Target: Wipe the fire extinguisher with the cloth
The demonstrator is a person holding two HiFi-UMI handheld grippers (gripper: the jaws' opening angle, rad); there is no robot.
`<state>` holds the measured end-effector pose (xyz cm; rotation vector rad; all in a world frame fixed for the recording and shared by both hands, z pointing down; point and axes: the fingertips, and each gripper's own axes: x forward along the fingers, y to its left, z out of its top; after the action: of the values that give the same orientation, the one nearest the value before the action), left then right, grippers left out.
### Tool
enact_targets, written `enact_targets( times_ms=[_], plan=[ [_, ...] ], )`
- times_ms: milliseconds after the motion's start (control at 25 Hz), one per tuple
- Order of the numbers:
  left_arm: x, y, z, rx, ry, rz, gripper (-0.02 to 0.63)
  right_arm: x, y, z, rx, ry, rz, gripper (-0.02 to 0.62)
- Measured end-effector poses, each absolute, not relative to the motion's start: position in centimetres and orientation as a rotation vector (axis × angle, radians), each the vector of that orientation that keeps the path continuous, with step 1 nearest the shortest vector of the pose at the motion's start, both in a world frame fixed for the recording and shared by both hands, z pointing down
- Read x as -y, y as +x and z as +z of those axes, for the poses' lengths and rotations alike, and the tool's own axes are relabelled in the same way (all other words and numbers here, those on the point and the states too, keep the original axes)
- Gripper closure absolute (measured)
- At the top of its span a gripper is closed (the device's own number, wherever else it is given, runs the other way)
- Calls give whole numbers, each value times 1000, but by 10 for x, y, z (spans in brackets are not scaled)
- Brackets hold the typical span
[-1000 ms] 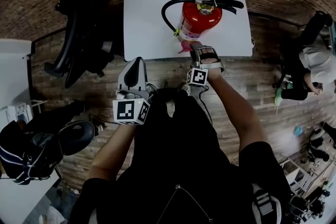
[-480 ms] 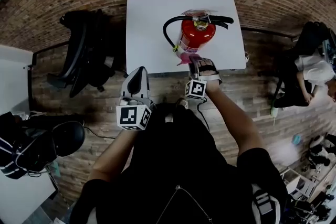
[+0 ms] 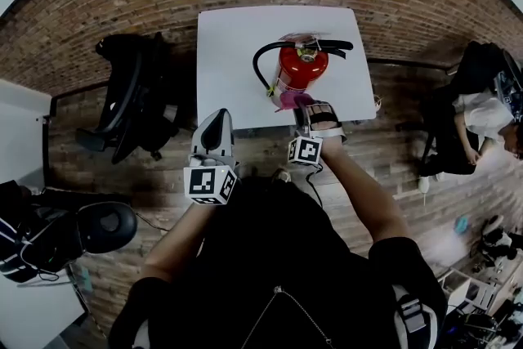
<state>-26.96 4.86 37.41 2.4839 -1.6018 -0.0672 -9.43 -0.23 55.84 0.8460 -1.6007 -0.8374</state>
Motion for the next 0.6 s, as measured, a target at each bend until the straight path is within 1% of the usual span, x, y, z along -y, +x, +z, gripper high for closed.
enact_targets(
  times_ms=[600],
  plan=[
    [-44,-265,352,1532,2572,-83,577,-3,-95,477,1550,938,-926,497]
  ],
)
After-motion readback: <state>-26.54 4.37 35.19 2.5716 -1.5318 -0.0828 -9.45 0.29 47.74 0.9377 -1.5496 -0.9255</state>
